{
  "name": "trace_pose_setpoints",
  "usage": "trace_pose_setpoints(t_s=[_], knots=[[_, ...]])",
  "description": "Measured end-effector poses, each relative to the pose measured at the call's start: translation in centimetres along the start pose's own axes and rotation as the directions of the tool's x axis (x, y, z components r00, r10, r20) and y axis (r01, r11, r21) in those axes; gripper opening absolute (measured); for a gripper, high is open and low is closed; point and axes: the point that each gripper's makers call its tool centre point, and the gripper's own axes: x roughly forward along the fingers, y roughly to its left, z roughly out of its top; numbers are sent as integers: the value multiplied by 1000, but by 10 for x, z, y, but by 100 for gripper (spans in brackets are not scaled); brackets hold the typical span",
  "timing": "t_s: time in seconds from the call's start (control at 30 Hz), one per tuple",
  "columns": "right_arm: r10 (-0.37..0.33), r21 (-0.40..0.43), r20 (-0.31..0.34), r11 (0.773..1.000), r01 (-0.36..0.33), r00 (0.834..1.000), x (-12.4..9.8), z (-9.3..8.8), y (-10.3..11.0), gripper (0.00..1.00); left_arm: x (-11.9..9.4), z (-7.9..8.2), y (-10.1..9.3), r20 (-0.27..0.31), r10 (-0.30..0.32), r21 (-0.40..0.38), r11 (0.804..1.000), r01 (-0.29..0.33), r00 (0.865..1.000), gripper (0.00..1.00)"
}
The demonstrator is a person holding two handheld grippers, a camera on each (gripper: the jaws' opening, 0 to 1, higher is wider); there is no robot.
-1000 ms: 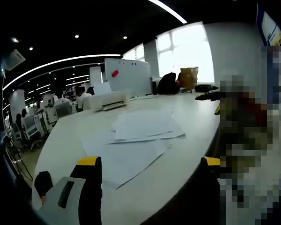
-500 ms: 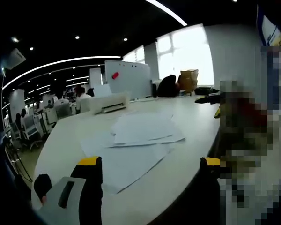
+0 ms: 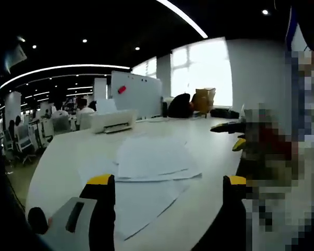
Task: Organize the stack of printing papers by aligning and flattening the scattered papers on the table
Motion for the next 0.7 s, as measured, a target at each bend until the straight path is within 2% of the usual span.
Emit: trace_pose_setpoints(t_s=[0.1, 0.17, 0.2, 0.27, 0.3, 0.33, 0.43, 0.57, 0.7], knots=[[64, 60, 97, 996, -70, 993, 19, 20, -2, 79, 3, -1, 0, 5, 2, -1, 1000, -2, 1000, 87], [52, 83, 125, 995, -62, 991, 29, 26, -11, 81, 5, -2, 1, 1, 7, -2, 1000, -7, 1000, 87], [50, 69, 117, 996, -58, 992, 36, 25, -16, 81, 4, -3, 1, 0, 8, -4, 1000, -8, 1000, 87], [7, -68, 54, 998, -3, 999, 49, 15, -33, 81, 3, -2, -1, 3, 4, 0, 1000, -4, 1000, 87], [-9, -111, 22, 994, 11, 1000, 55, 9, -39, 82, 2, -1, -2, 1, 2, 8, 1000, -2, 1000, 87], [0, -119, -10, 993, -1, 1000, 62, 2, -42, 82, -1, -1, -3, -2, 3, 18, 1000, -3, 1000, 87], [15, -39, -62, 999, -18, 998, 83, -14, -57, 83, -11, 1, 2, -4, 24, 38, 999, -24, 1000, 87], [11, -54, -102, 998, -17, 995, 106, -31, -78, 85, -25, 6, 8, 15, 50, 38, 998, -50, 999, 86], [-11, 92, -116, 996, 22, 993, 124, -44, -97, 88, -41, 5, 11, 13, 74, 49, 996, -75, 997, 86]])
